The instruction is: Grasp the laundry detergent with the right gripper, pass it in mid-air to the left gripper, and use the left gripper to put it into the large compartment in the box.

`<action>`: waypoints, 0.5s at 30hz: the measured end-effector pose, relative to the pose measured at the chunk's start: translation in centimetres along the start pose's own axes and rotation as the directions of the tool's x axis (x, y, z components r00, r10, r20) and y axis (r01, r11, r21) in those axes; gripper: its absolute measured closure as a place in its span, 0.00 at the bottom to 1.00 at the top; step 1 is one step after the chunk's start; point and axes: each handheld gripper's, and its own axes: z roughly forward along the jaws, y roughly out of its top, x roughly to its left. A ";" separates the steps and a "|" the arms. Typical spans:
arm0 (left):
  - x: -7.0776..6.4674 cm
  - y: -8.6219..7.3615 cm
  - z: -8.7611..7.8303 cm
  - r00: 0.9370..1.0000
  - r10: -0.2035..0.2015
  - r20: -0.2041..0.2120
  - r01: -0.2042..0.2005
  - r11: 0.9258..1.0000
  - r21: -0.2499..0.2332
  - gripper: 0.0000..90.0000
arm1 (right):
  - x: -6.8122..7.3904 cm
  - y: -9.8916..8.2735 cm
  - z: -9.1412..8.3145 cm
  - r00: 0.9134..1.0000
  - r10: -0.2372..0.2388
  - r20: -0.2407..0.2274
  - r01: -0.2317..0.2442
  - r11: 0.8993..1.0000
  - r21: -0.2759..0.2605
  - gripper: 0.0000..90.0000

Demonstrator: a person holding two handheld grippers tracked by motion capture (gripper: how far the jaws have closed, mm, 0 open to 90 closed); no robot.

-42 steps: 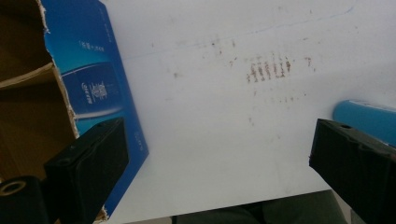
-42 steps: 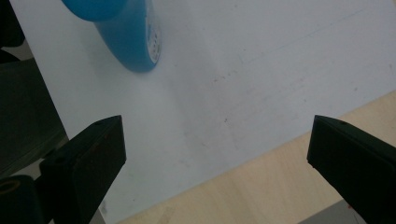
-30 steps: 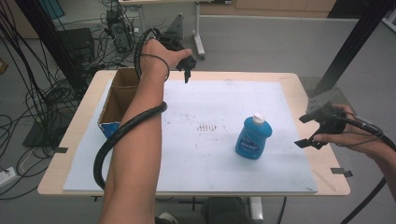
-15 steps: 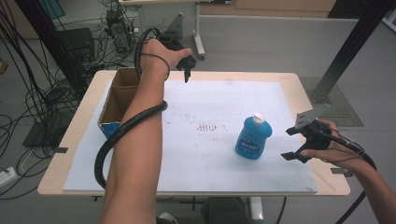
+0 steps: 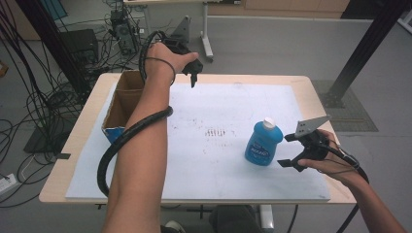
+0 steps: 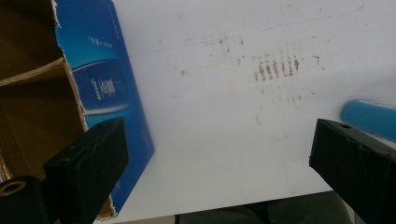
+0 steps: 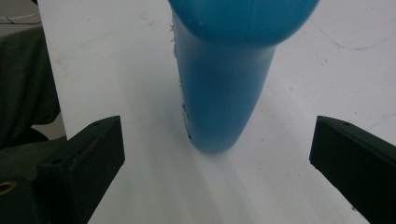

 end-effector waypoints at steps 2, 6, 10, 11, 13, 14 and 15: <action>0.1 0.0 0.0 1.000 -0.002 -0.001 0.002 1.000 0.002 0.06 | 0.2 0.1 0.7 1.000 -0.004 0.000 0.004 1.000 -0.007 0.03; 0.2 -0.1 0.0 1.000 -0.004 -0.005 0.004 1.000 0.003 0.06 | 0.5 0.2 1.6 1.000 -0.013 0.002 0.013 1.000 -0.017 0.03; 0.2 0.0 -0.1 1.000 0.000 -0.009 0.000 1.000 0.004 0.06 | 0.7 0.3 2.4 1.000 -0.005 0.007 0.005 0.999 -0.043 0.03; 0.2 0.0 -0.1 1.000 0.000 -0.008 0.000 1.000 0.005 0.06 | 0.7 0.3 2.5 1.000 -0.008 0.009 0.009 0.999 -0.049 0.03; 0.1 0.0 -0.1 1.000 -0.001 -0.008 0.001 1.000 0.004 0.06 | 0.8 0.5 2.8 1.000 -0.004 0.012 0.005 0.998 -0.058 0.03; 0.0 0.0 0.0 1.000 0.000 -0.009 0.000 1.000 0.005 0.06 | 0.9 0.5 2.9 1.000 -0.005 0.013 0.006 0.998 -0.061 0.03; 0.0 0.0 0.0 1.000 0.001 -0.010 -0.001 1.000 0.005 0.06 | 0.9 0.6 3.1 1.000 -0.006 0.016 0.007 0.998 -0.066 0.03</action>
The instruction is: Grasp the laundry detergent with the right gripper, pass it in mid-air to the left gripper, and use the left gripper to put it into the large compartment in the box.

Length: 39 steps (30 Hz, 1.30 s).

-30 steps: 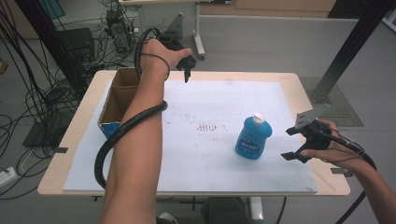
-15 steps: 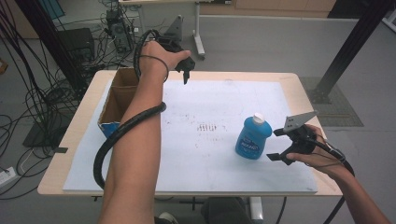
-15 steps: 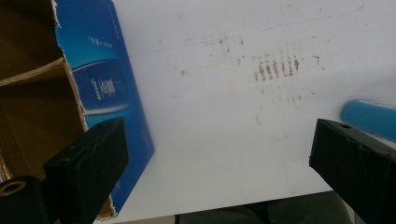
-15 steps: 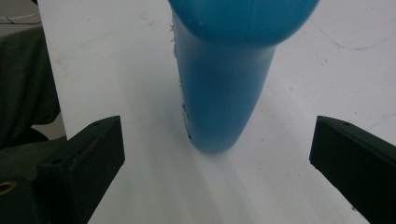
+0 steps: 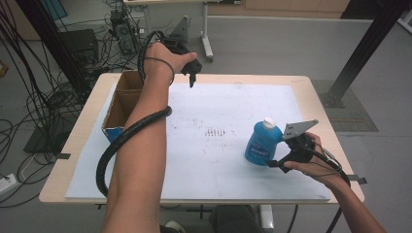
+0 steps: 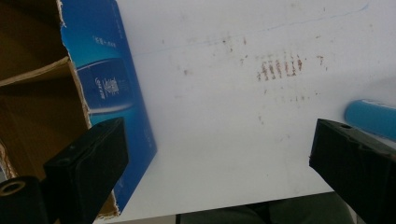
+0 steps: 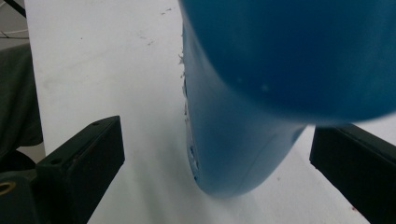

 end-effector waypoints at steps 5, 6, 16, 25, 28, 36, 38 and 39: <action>0.0 0.0 0.1 1.000 0.001 0.001 -0.001 1.000 0.002 0.06 | 0.1 0.1 0.5 1.000 0.000 0.008 0.000 1.000 -0.017 0.03; 0.0 0.0 0.1 1.000 0.001 0.001 -0.001 1.000 0.002 0.06 | 0.1 0.2 0.6 1.000 -0.001 0.012 0.001 1.000 -0.021 0.03; -0.1 0.0 0.2 1.000 0.001 0.008 -0.001 1.000 0.005 0.06 | 0.1 -0.1 1.3 0.999 0.023 0.033 -0.020 0.997 -0.071 0.03; 0.1 0.0 0.3 1.000 -0.001 0.004 0.001 1.000 0.009 0.06 | 0.1 0.3 1.6 0.999 0.017 0.036 -0.014 0.997 -0.079 0.03; 0.1 0.0 0.3 1.000 -0.003 0.003 0.003 1.000 0.008 0.06 | 0.1 0.5 1.6 0.999 0.018 0.036 -0.015 0.997 -0.080 0.03; -0.1 0.1 0.5 1.000 0.006 0.006 -0.006 1.000 0.011 0.06 | 0.0 0.6 1.7 0.999 0.014 0.031 -0.012 0.997 -0.074 0.03; -0.2 0.2 0.5 1.000 0.007 0.006 -0.007 1.000 0.011 0.06 | 0.0 0.7 1.7 0.999 0.014 0.033 -0.012 0.997 -0.071 0.03; -0.3 0.2 0.5 1.000 0.008 0.006 -0.008 1.000 0.013 0.06 | 0.0 0.7 1.7 0.999 0.014 0.032 -0.012 0.997 -0.071 0.03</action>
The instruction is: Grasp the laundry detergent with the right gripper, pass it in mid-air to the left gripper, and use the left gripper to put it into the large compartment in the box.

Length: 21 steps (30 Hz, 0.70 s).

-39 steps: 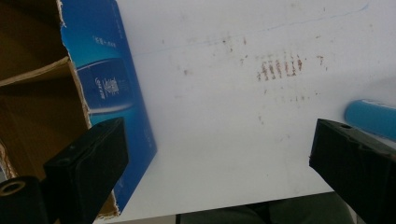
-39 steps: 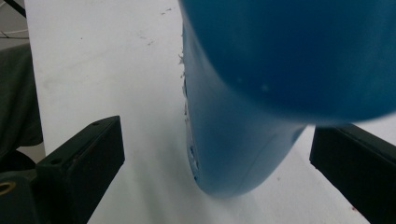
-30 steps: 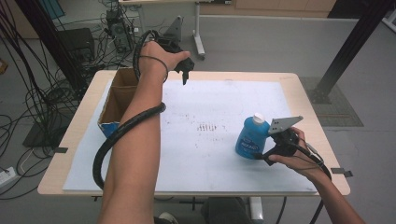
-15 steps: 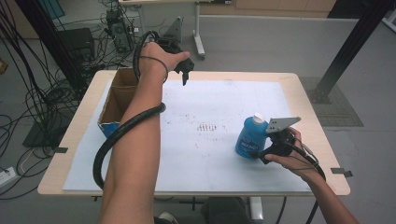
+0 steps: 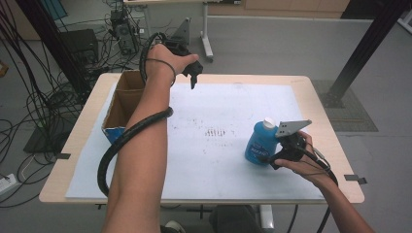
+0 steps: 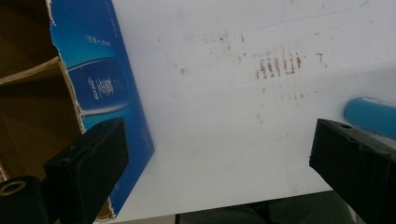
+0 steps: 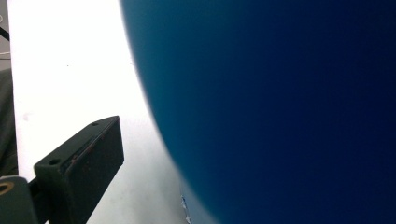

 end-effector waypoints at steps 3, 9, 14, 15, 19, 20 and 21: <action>-0.1 0.0 0.0 1.000 -0.001 -0.001 0.001 1.000 -0.002 0.06 | 0.0 0.0 0.0 1.000 0.000 0.000 0.000 1.000 -0.001 0.03; -0.1 0.1 0.0 1.000 0.000 -0.002 0.000 1.000 0.001 0.06 | 0.0 0.1 -0.1 1.000 -0.001 -0.001 0.001 1.000 -0.002 0.03; -0.2 0.1 0.0 1.000 0.000 -0.002 0.000 1.000 -0.002 0.06 | 0.0 0.1 0.0 1.000 -0.002 -0.003 0.002 1.000 0.000 0.03; -0.3 0.1 0.0 1.000 0.000 -0.003 0.000 1.000 -0.002 0.06 | 0.0 0.1 0.0 1.000 -0.002 -0.002 0.002 1.000 0.000 0.03; -0.3 0.1 0.0 1.000 0.000 -0.002 0.000 1.000 -0.002 0.06 | 0.0 0.2 0.0 1.000 -0.003 -0.001 0.003 1.000 -0.001 0.03; -0.3 0.1 0.0 1.000 0.001 -0.002 -0.001 1.000 -0.002 0.06 | 0.0 0.2 0.0 1.000 -0.002 -0.001 0.002 1.000 -0.002 0.03; -0.3 0.1 0.0 1.000 0.001 -0.003 -0.001 1.000 -0.001 0.06 | 0.0 0.2 0.0 1.000 -0.003 -0.001 0.003 1.000 -0.002 0.03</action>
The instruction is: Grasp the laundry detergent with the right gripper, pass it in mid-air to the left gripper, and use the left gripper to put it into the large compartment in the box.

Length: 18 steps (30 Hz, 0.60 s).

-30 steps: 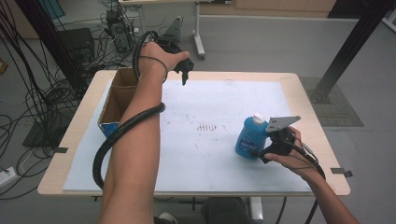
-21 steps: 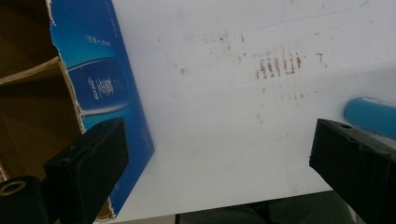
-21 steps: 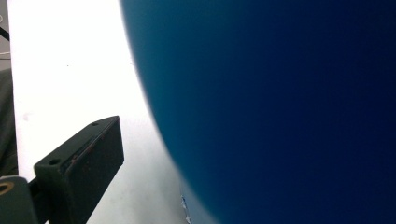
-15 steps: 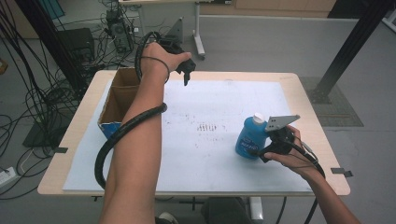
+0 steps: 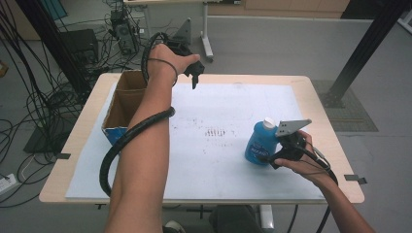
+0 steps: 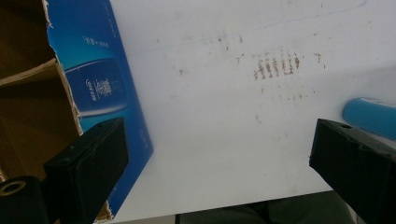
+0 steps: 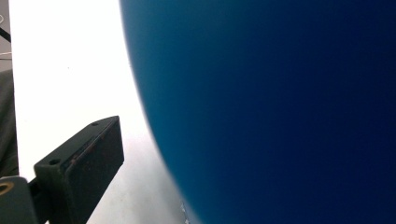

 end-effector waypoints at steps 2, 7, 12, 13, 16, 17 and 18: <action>0.0 0.0 0.0 1.000 0.000 0.000 0.000 1.000 -0.001 0.06 | 0.0 0.1 0.0 1.000 -0.001 0.001 0.001 1.000 -0.001 0.03; 0.0 0.0 0.0 1.000 0.000 0.002 0.000 1.000 -0.001 0.06 | 0.0 0.2 0.0 1.000 -0.003 0.000 0.003 1.000 -0.003 0.03; 0.0 0.0 -0.1 1.000 -0.001 0.002 0.001 1.000 -0.003 0.06 | 0.0 0.1 0.0 1.000 -0.003 0.000 0.003 1.000 -0.005 0.03; 0.0 0.0 -0.1 1.000 0.000 0.003 0.000 1.000 -0.003 0.06 | 0.0 0.1 0.0 1.000 -0.003 0.002 0.003 1.000 -0.005 0.03; 0.0 0.0 -0.1 1.000 -0.002 0.002 0.002 1.000 -0.003 0.06 | 0.0 0.1 0.0 1.000 -0.001 0.005 0.001 1.000 -0.006 0.03; -0.1 0.0 -0.1 1.000 -0.001 0.002 0.001 1.000 -0.003 0.06 | 0.0 0.1 0.0 1.000 -0.002 0.005 0.002 1.000 -0.006 0.03; -0.1 0.0 -0.1 1.000 0.001 0.003 -0.001 1.000 -0.004 0.06 | 0.0 0.1 -0.1 1.000 -0.002 0.006 0.002 1.000 -0.007 0.03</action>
